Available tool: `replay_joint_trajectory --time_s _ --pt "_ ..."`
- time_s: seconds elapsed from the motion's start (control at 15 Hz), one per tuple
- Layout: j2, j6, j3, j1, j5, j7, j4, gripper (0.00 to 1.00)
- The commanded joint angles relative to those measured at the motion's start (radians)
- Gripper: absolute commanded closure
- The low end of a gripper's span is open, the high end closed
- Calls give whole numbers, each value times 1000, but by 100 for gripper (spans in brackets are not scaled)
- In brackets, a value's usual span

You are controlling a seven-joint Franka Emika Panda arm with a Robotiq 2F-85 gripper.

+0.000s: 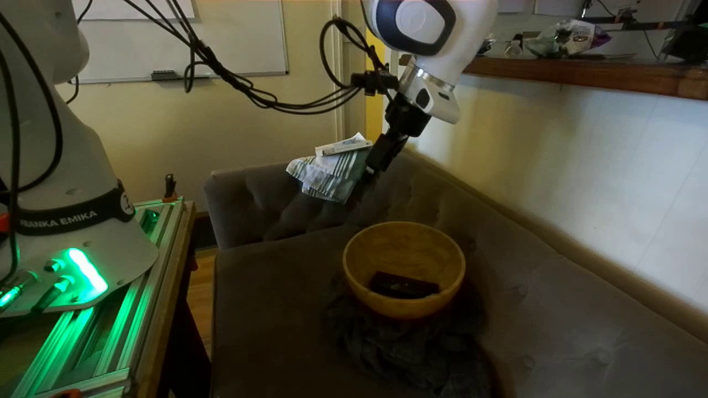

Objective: Put the black remote control on the counter.

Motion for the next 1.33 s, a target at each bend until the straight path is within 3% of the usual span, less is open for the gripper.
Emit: replay_joint_trajectory --time_s 0.0,0.27,0.73,0.93,1.27 --pt "158 -37 -24 -17 62 -34 128 0" --pt "224 -41 -64 -4 -39 -121 153 0" --pt "225 -48 -70 3 -23 -103 152 0" --pt "223 69 -57 -50 78 -169 73 0" --pt "257 291 -12 -169 316 -403 -53 0"
